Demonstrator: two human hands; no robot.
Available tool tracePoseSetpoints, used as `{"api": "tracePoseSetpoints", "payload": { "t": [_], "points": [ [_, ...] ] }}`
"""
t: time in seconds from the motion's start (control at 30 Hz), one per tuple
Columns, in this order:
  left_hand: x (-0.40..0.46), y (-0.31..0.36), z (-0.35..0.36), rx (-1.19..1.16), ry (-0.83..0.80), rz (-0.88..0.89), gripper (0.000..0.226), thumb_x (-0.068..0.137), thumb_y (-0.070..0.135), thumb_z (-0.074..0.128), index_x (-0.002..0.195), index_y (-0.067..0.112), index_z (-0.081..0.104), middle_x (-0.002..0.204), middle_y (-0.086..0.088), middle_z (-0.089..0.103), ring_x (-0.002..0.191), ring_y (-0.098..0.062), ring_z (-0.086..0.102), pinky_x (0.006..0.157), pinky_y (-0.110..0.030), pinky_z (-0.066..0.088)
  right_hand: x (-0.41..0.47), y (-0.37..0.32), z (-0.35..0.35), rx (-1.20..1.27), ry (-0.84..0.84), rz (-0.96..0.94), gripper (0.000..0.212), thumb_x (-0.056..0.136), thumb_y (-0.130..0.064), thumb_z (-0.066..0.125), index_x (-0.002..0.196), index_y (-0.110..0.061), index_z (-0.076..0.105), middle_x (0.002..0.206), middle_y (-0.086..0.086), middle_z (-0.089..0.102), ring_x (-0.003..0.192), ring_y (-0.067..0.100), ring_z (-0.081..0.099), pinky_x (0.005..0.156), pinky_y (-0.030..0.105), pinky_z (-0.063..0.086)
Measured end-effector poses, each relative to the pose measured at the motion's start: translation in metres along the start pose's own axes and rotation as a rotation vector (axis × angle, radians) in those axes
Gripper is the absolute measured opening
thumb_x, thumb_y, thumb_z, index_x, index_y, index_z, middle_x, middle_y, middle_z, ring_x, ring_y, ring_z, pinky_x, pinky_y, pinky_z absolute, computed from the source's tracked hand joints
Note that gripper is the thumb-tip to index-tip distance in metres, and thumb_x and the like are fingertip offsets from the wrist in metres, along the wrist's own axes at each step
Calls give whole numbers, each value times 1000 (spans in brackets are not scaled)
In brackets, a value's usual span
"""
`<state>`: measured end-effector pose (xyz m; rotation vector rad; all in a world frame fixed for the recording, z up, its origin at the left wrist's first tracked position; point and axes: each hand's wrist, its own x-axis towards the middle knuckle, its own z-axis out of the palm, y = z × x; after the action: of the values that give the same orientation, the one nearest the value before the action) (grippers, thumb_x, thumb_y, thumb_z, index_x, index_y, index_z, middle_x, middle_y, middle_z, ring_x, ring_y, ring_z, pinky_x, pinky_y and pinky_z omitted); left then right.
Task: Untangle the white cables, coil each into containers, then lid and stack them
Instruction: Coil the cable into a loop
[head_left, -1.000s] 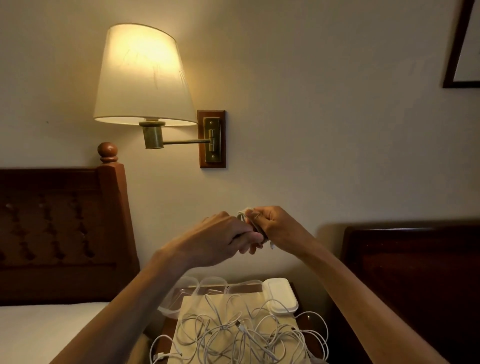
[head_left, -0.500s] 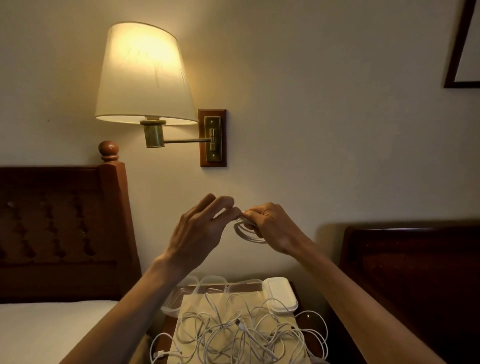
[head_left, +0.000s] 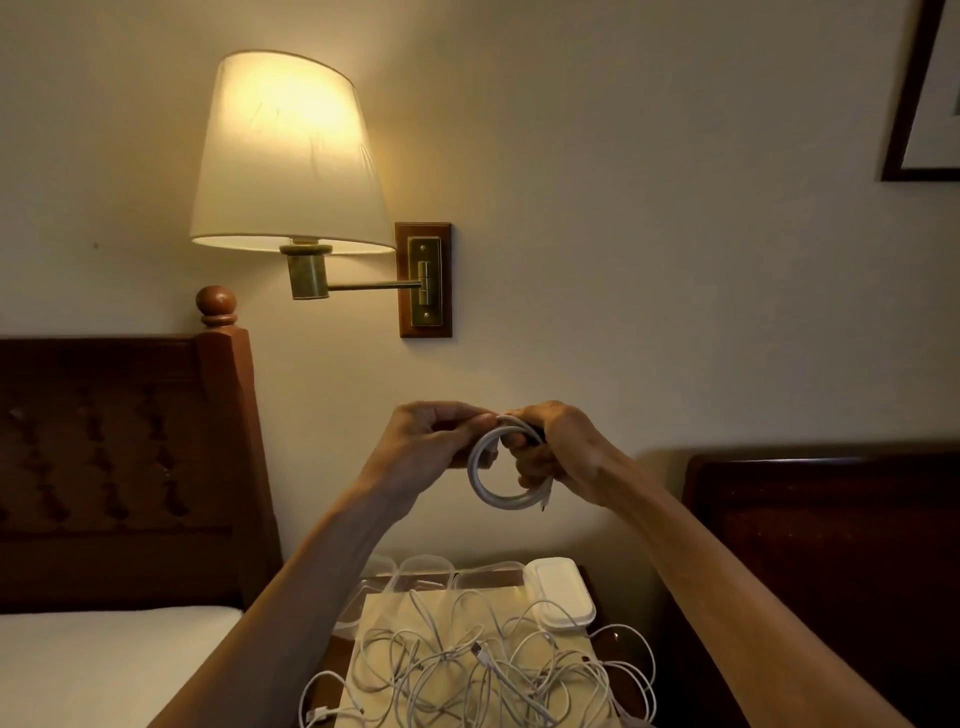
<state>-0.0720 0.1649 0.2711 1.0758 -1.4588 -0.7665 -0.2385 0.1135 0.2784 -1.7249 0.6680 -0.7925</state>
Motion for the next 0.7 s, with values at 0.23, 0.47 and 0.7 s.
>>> {"api": "tracePoseSetpoints", "payload": {
  "t": [0.23, 0.47, 0.7],
  "points": [
    [-11, -3, 5, -400, -16, -328, 27, 89, 25, 63, 94, 1, 72, 89, -13, 72, 83, -24, 70, 80, -41, 56, 6, 1, 12, -84, 307, 54, 42, 103, -19, 32, 64, -14, 47, 51, -3, 40, 49, 12, 36, 54, 26, 39],
    [-14, -17, 9, -279, -57, -77, 31, 81, 19, 67, 107, 3, 68, 84, -7, 66, 87, -23, 64, 87, -35, 56, 14, 7, 7, -184, 413, -75, 39, 104, -40, 35, 89, -12, 57, 63, 3, 45, 54, 12, 45, 53, 24, 45],
    [-8, -27, 5, -388, -89, -62, 33, 80, 15, 66, 110, 0, 65, 84, -7, 65, 86, -26, 63, 95, -42, 53, 13, 12, 8, -134, 407, -201, 40, 100, -42, 42, 95, -12, 69, 60, 2, 41, 55, 10, 45, 52, 20, 47]
  ]
}}
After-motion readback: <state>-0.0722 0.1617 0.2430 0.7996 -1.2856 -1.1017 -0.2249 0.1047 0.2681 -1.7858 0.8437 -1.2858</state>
